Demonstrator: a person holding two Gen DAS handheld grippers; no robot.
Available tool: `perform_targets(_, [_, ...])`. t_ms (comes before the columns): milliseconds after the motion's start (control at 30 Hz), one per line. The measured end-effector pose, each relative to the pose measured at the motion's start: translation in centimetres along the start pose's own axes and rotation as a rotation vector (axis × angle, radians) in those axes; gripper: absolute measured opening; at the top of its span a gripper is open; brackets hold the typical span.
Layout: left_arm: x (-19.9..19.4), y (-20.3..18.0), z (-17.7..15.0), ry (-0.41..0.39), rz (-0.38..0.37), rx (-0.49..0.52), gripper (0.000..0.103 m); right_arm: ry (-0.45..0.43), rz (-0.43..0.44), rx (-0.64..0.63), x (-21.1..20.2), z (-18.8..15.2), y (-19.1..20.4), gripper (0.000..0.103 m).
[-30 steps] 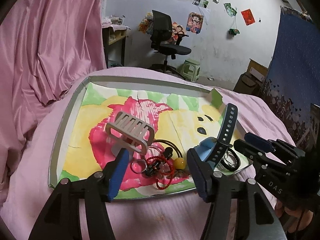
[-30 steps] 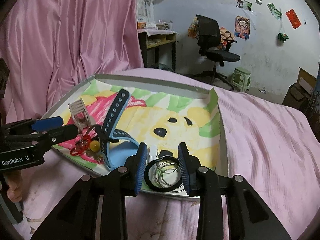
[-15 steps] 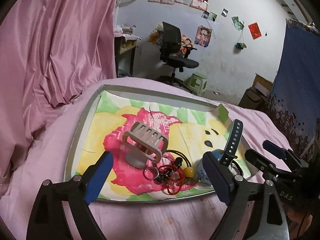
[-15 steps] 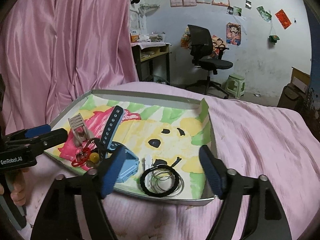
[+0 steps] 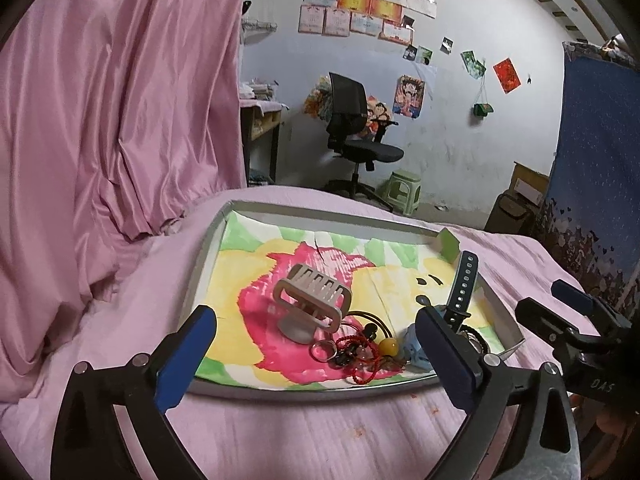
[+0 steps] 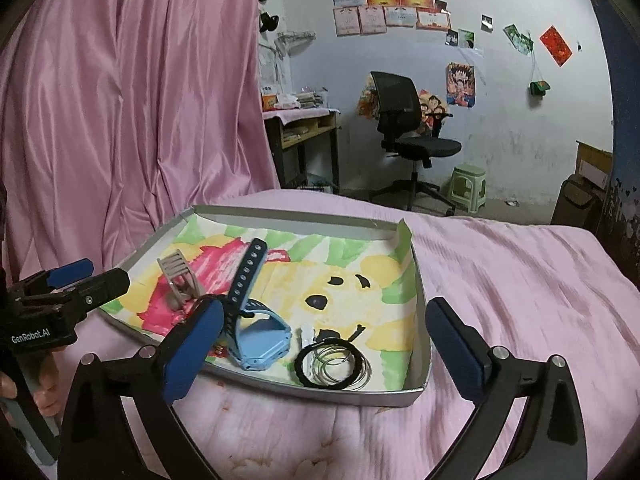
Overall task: Organize jewelry
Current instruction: 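Withdraw both tools up and away from the tray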
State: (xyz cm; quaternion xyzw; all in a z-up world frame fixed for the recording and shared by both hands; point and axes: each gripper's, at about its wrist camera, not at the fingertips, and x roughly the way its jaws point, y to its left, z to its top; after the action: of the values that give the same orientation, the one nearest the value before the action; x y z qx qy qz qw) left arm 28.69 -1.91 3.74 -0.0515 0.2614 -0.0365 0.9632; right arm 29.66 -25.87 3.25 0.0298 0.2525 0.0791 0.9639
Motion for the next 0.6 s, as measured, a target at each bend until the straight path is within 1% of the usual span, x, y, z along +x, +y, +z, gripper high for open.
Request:
perform_targets(167, [-1.5,0.4,-0.5,-0.029,0.008,-0.009,0.103,-0.026,0.004,-0.001,-1.4,0.1,0.4,0.101])
perform_targets(400, [-3.2,0.8,-1.1,-0.061,0.006,-0.022,0.103,-0.061,0.007,-0.006,-3.2,-0.4,0.9,0.102])
perform_targets(600, [-5.1,0.6,-1.7,-0.09,0.007,-0.014,0.103,-0.083,0.007,0.002,-4.7,-0.9,1.2,0.102])
